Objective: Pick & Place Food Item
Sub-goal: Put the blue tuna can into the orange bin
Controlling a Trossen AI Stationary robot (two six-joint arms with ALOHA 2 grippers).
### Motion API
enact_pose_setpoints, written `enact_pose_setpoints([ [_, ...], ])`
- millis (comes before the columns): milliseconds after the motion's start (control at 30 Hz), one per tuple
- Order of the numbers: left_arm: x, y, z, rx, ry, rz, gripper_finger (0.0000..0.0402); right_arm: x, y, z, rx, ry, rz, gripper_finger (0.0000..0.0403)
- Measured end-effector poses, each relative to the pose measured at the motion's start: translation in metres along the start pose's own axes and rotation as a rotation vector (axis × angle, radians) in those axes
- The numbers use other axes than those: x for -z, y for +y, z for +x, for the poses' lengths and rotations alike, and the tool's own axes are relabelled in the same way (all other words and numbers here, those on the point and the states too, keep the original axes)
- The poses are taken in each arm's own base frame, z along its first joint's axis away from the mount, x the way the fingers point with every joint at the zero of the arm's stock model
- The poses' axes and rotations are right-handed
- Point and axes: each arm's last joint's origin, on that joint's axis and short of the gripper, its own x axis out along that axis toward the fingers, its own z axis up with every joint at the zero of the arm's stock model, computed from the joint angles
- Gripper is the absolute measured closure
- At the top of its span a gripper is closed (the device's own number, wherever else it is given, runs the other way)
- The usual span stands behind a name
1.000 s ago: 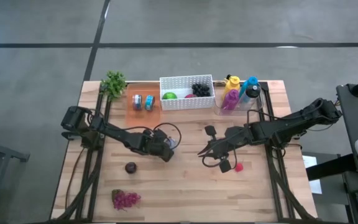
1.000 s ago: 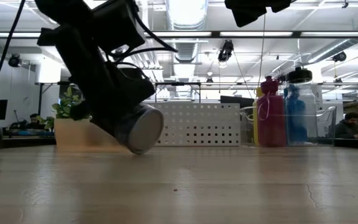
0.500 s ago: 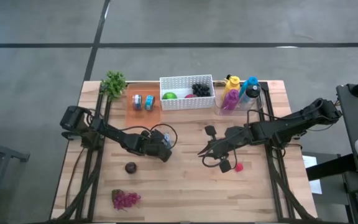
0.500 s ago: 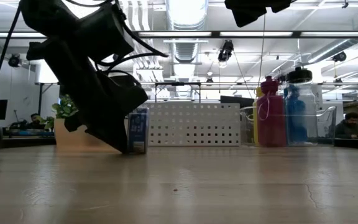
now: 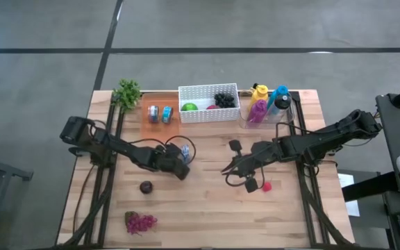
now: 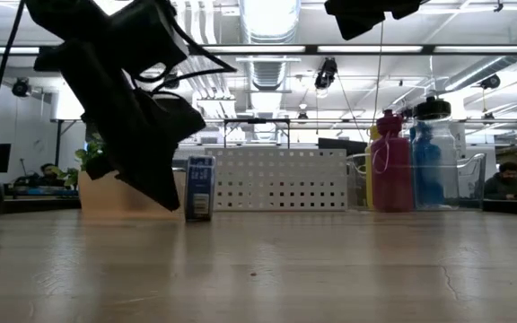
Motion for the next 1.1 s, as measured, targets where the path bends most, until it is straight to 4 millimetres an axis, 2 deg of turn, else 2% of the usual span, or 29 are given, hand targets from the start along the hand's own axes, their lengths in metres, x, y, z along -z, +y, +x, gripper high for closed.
enact_pose_setpoints([
  [367,-0.002,-0.004,-0.036,0.081,-0.003,-0.065,0.0400,0.004,-0.005,-0.001,0.175,0.053,0.066,0.0374],
  [833,-0.017,-0.047,-0.087,0.159,-0.081,-0.038,0.0400,0.007,-0.009,-0.002,0.353,0.087,0.111,0.0374],
  [967,-0.024,-0.054,-0.094,0.154,-0.111,-0.036,0.0400,0.007,-0.009,-0.002,0.354,0.087,0.111,0.0374],
  [1100,-0.026,-0.062,-0.091,0.114,-0.100,-0.008,0.0400,0.007,-0.009,-0.002,0.354,0.088,0.107,0.0374],
])
